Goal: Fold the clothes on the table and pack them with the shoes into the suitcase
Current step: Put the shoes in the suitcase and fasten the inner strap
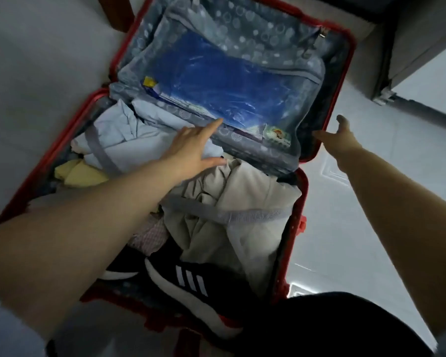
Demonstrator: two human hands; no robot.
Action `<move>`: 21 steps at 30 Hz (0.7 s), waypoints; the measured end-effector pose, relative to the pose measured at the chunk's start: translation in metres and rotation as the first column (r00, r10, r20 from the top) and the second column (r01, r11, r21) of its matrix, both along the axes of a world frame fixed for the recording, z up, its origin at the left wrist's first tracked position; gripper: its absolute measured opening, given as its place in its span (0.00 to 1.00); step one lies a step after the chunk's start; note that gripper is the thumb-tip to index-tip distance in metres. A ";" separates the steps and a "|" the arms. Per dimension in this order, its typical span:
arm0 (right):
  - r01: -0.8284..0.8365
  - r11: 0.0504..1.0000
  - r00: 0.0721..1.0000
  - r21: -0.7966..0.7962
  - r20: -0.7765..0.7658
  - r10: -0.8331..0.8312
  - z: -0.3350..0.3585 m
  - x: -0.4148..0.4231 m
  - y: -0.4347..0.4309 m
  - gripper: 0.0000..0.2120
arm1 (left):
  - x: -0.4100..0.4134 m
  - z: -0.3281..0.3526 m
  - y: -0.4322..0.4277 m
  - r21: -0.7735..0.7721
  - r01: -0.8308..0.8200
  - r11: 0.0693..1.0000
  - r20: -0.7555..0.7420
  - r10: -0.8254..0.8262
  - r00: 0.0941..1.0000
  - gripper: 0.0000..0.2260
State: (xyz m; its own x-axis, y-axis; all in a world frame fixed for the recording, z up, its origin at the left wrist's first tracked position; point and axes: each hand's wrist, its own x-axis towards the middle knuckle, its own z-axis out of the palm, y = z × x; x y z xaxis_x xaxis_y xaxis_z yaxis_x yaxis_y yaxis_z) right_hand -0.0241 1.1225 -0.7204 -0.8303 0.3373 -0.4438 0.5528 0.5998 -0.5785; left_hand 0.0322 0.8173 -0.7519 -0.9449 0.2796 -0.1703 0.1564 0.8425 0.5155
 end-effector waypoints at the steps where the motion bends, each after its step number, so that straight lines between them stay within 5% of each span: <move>1: 0.005 0.999 1.000 -0.039 -0.013 -0.005 -0.005 -0.011 0.003 0.35 | 0.000 -0.001 0.001 0.018 -0.033 0.999 0.018 0.032 0.999 0.41; 8: 0.105 0.965 0.982 -0.241 0.176 -0.063 -0.055 -0.048 0.027 0.21 | 0.015 0.003 0.019 0.061 -0.230 0.971 0.123 0.222 0.967 0.43; 14: 0.071 0.944 0.996 -0.322 0.065 -0.053 -0.050 -0.049 0.023 0.14 | 0.029 0.031 0.009 -0.021 -0.382 0.924 0.062 0.383 0.922 0.35; 17: 0.079 0.937 0.994 -0.340 -0.045 -0.100 -0.041 -0.040 0.023 0.16 | 0.015 0.064 0.002 -0.094 -0.367 0.925 -0.091 0.359 0.929 0.32; 21: 0.101 0.924 0.969 -0.369 -0.173 -0.175 -0.025 -0.025 0.020 0.21 | -0.046 0.137 0.006 -0.182 -0.332 0.926 -0.484 0.210 0.850 0.30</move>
